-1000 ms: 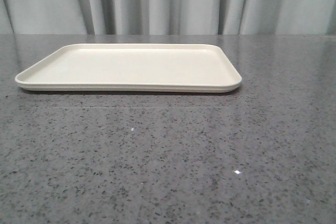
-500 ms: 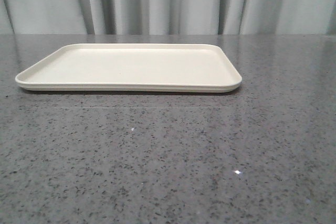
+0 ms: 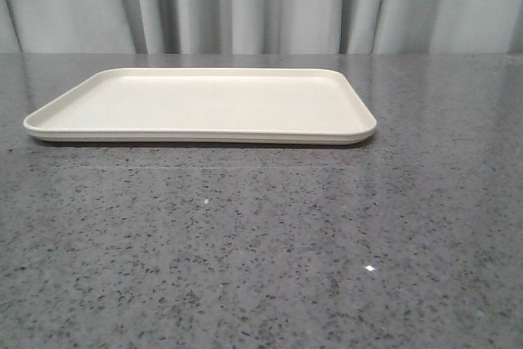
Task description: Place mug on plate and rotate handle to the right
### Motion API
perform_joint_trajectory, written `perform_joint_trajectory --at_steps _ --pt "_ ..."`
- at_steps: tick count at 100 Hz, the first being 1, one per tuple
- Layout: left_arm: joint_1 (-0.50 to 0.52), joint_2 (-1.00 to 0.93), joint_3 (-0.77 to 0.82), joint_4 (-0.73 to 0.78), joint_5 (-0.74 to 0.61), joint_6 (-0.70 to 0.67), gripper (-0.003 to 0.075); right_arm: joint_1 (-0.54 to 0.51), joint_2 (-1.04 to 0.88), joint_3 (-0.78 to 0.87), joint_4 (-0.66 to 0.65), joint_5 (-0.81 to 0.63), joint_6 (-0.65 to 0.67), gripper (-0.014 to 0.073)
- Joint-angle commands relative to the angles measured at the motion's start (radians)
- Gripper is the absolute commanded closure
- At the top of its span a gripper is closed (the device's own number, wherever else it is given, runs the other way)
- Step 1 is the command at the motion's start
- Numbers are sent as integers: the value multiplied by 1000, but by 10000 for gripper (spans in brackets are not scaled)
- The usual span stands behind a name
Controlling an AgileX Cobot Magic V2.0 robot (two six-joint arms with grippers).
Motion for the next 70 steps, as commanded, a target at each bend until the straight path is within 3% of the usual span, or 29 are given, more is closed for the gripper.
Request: perform_joint_trajectory --at_steps 1,39,70 --pt "0 41 -52 19 -41 -12 741 2 35 -60 -4 -54 -16 652" --pt "0 212 -241 32 201 -23 740 2 66 -85 -5 -54 -16 652" --pt "0 319 -397 30 325 -53 739 2 66 -85 -6 -55 -16 652"
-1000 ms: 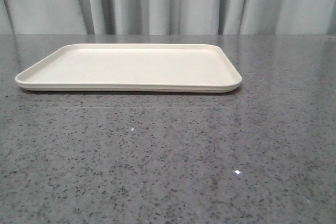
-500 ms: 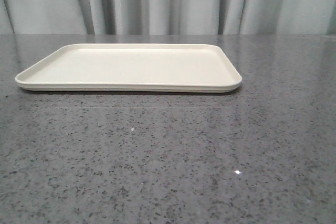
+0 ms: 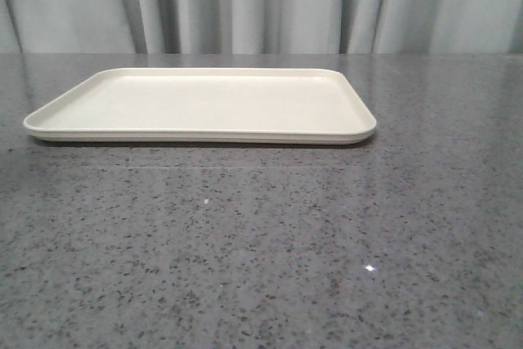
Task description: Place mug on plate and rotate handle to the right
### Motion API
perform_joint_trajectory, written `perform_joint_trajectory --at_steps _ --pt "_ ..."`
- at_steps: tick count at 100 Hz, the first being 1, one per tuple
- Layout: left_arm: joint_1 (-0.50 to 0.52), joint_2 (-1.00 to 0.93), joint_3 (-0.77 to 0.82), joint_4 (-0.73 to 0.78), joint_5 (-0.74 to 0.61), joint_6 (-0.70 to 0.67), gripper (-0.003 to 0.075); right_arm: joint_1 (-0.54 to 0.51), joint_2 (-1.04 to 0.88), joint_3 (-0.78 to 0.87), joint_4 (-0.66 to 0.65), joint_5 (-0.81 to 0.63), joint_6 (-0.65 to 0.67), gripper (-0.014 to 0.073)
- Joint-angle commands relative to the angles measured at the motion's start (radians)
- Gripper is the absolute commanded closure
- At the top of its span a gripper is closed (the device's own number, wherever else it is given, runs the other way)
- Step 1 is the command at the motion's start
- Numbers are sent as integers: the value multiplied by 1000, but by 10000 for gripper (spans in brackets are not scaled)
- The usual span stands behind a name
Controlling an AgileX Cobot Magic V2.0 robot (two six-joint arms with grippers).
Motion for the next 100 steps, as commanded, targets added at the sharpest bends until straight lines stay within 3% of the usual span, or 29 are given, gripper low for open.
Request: perform_joint_trajectory --at_steps 1,79,100 --pt "0 30 -58 -9 -29 -16 739 2 8 -32 -1 -68 -10 652" --pt "0 111 -110 -27 68 -73 736 2 8 -32 -1 -69 -10 652" --pt "0 131 -141 -33 96 -73 629 2 8 -32 -1 -77 -10 652"
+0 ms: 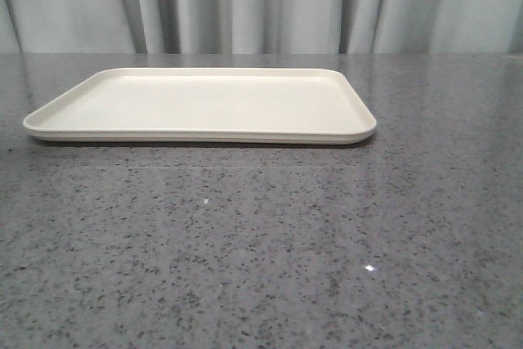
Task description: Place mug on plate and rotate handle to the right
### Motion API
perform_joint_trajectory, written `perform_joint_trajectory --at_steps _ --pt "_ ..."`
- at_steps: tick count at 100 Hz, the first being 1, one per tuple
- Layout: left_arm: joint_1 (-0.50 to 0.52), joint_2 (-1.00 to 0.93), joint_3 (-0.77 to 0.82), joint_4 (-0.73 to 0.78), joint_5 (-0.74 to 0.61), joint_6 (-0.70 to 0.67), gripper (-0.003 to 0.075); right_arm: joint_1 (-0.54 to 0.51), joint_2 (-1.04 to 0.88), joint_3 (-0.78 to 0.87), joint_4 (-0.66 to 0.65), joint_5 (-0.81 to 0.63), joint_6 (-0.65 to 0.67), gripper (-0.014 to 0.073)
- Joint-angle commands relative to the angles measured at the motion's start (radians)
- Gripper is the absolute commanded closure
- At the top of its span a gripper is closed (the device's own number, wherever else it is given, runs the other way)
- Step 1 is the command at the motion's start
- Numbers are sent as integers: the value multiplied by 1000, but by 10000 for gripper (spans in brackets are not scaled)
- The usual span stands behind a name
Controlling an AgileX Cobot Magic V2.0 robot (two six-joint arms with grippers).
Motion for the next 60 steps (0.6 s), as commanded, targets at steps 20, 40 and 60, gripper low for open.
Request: perform_joint_trajectory --at_steps 20,40,60 --pt "0 10 -42 -19 -47 -9 495 2 8 -32 2 -83 -8 652" --pt "0 10 -42 -10 -40 -9 433 2 8 -32 2 -83 -8 648" --pt "0 10 -42 0 -24 -9 433 2 8 -32 2 -83 -8 536"
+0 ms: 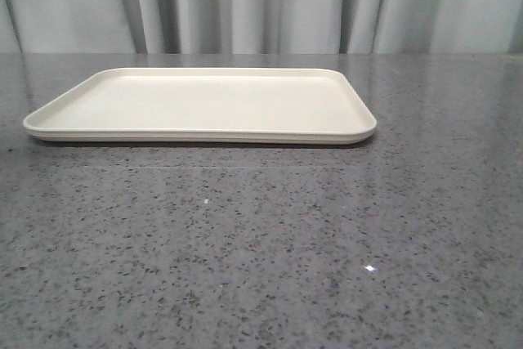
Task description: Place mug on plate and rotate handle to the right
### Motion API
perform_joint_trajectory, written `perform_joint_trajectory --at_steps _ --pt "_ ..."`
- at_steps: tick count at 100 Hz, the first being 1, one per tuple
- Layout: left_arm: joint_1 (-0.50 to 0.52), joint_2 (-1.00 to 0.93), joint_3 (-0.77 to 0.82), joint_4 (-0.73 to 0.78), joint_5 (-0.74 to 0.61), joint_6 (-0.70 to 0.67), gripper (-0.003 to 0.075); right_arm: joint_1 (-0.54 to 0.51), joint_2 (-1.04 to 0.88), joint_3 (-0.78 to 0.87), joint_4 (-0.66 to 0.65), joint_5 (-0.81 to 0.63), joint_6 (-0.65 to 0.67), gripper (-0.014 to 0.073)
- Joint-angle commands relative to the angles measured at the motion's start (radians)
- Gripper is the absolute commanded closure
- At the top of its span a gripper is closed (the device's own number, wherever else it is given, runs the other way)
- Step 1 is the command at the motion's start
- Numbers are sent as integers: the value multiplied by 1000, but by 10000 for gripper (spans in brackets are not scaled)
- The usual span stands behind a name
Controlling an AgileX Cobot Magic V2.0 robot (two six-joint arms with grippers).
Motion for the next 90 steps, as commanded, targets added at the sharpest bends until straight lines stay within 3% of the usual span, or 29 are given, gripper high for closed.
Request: perform_joint_trajectory --at_steps 1,26,48,90 --pt "0 -5 -33 -8 -58 -9 433 2 8 -32 4 -83 -8 524" --pt "0 2 -33 6 -24 -35 433 2 8 -32 4 -83 -8 400" --pt "0 4 -33 9 -14 -35 433 2 8 -32 34 -85 -7 141" --pt "0 4 -33 58 -14 -35 438 2 -3 -30 35 -193 -7 135"
